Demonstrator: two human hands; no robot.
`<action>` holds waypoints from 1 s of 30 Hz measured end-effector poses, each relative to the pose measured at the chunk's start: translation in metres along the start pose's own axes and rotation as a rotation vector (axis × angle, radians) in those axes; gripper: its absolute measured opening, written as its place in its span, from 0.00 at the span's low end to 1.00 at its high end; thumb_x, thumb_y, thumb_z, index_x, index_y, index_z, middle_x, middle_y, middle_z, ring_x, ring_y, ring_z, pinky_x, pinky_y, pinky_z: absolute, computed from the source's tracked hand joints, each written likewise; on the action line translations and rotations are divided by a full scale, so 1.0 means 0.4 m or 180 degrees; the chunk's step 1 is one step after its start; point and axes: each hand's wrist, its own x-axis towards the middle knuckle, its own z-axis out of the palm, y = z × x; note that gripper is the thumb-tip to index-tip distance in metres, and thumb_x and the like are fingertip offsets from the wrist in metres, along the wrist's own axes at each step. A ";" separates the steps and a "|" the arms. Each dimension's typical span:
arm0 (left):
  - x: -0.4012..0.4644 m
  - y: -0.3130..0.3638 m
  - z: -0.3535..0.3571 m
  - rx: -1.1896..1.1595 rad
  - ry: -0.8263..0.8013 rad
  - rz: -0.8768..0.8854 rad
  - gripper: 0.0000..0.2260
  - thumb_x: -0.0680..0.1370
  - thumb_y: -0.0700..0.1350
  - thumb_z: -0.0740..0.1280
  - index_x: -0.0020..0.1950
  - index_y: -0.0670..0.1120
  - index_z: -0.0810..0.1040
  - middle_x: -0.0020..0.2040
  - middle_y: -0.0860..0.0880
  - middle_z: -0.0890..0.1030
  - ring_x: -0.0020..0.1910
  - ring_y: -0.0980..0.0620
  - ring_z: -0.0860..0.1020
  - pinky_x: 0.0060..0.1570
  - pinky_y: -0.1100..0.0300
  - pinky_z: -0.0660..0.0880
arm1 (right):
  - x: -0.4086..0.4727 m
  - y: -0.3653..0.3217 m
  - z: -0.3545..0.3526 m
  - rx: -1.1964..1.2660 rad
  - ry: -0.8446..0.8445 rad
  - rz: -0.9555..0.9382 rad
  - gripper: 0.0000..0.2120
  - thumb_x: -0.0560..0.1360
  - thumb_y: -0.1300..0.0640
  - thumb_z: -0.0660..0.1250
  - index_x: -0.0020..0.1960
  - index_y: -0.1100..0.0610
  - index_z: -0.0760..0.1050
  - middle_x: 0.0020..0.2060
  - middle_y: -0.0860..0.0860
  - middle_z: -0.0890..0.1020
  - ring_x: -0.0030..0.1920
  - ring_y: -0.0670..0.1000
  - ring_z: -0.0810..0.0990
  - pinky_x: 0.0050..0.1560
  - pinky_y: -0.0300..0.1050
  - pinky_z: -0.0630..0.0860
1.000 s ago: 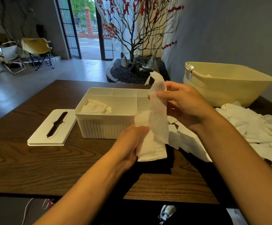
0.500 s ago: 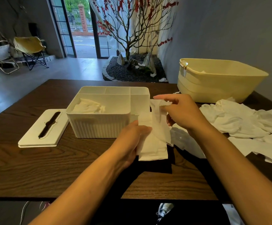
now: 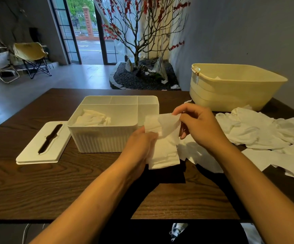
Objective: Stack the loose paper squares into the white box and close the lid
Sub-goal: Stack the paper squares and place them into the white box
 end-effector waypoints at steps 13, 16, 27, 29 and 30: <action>0.190 0.188 0.247 0.0721 0.0119 0.0800 0.19 0.77 0.35 0.56 0.62 0.50 0.78 0.51 0.43 0.81 0.48 0.43 0.79 0.46 0.47 0.80 | 0.189 0.004 -0.195 -0.0104 0.1435 -0.0128 0.10 0.77 0.62 0.68 0.42 0.48 0.80 0.38 0.51 0.80 0.32 0.46 0.79 0.27 0.41 0.79; 0.263 0.233 0.313 0.0605 0.0036 0.0699 0.15 0.82 0.37 0.55 0.64 0.51 0.73 0.58 0.46 0.78 0.55 0.44 0.79 0.43 0.51 0.84 | 0.280 0.021 -0.263 -0.0196 0.1737 -0.0107 0.08 0.78 0.59 0.68 0.46 0.46 0.80 0.41 0.43 0.81 0.44 0.50 0.82 0.40 0.51 0.84; 0.402 0.279 0.389 -0.0309 0.0012 -0.0326 0.13 0.81 0.32 0.59 0.63 0.43 0.71 0.55 0.41 0.77 0.50 0.43 0.79 0.25 0.59 0.79 | 0.534 0.102 -0.373 -0.1581 0.0740 0.0762 0.25 0.77 0.64 0.59 0.71 0.47 0.73 0.71 0.55 0.74 0.61 0.60 0.77 0.56 0.49 0.76; 0.397 0.281 0.375 -0.0349 -0.0079 -0.0539 0.11 0.78 0.32 0.63 0.60 0.39 0.75 0.58 0.37 0.78 0.53 0.42 0.81 0.32 0.59 0.82 | 0.534 0.099 -0.353 -0.1939 0.0648 0.0767 0.26 0.77 0.65 0.59 0.69 0.45 0.75 0.71 0.56 0.72 0.64 0.61 0.73 0.60 0.51 0.75; 0.395 0.281 0.364 -0.0246 -0.0103 -0.0543 0.10 0.77 0.32 0.64 0.57 0.39 0.77 0.57 0.37 0.79 0.54 0.43 0.81 0.38 0.58 0.83 | 0.529 0.088 -0.338 -0.2024 0.0818 0.0652 0.24 0.78 0.65 0.58 0.68 0.45 0.76 0.70 0.55 0.72 0.65 0.60 0.71 0.62 0.53 0.75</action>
